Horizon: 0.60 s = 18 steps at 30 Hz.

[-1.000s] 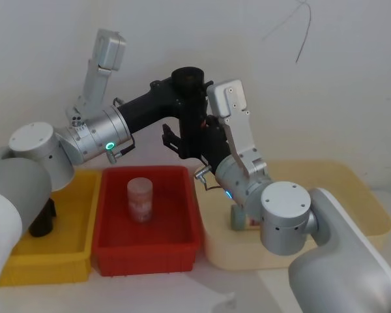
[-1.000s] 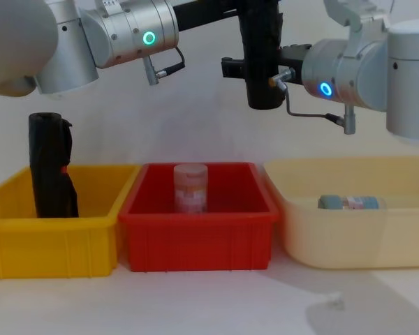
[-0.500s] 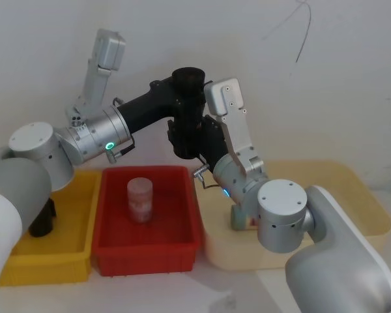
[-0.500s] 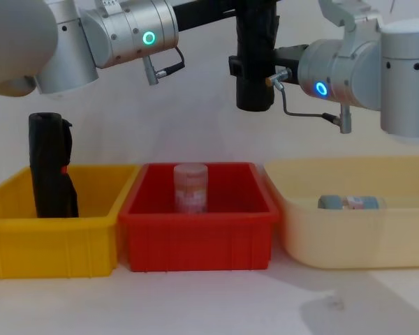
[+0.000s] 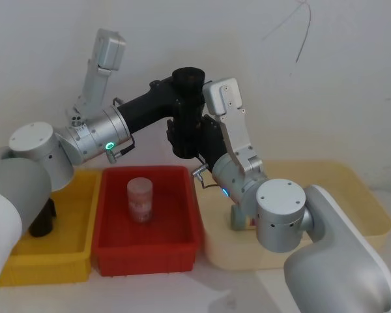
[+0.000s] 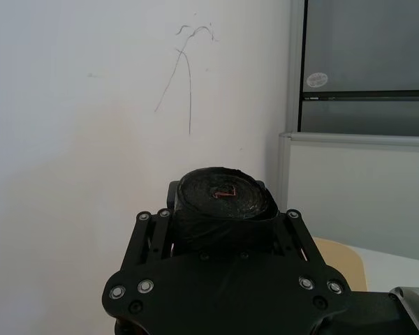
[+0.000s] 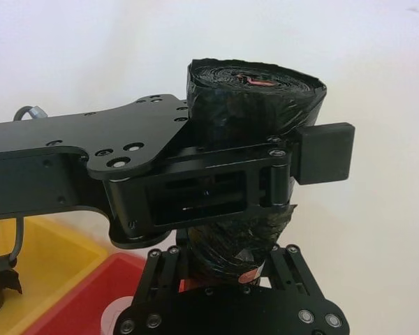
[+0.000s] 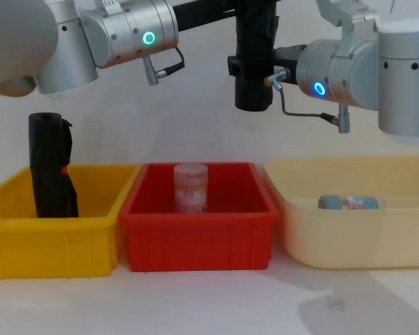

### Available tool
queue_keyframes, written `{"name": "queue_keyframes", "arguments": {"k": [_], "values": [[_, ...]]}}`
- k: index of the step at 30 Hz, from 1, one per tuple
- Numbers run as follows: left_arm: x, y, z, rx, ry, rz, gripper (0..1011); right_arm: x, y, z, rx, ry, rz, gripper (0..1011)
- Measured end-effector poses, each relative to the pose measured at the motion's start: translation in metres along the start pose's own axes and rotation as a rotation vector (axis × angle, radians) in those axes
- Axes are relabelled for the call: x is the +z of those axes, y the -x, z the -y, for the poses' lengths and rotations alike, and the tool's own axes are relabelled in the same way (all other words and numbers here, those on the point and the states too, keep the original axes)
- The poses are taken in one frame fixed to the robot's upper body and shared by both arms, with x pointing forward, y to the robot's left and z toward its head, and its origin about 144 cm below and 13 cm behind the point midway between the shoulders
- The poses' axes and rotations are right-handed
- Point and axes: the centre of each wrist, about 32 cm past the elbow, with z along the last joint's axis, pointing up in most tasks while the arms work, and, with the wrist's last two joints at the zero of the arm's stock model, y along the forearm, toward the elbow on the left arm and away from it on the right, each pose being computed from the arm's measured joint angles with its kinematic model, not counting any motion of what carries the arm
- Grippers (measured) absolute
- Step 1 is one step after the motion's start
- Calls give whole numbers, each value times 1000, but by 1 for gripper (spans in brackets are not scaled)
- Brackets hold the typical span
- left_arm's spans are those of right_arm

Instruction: Pick up the garbage bag with the one hand and transfer it to the other hand.

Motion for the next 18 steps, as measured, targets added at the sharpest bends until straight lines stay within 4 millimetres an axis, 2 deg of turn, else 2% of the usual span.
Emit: {"name": "queue_keyframes", "arguments": {"k": [18], "values": [[0,0,0,0,0,0,536,0,0,-1,1,1,0,506]]}}
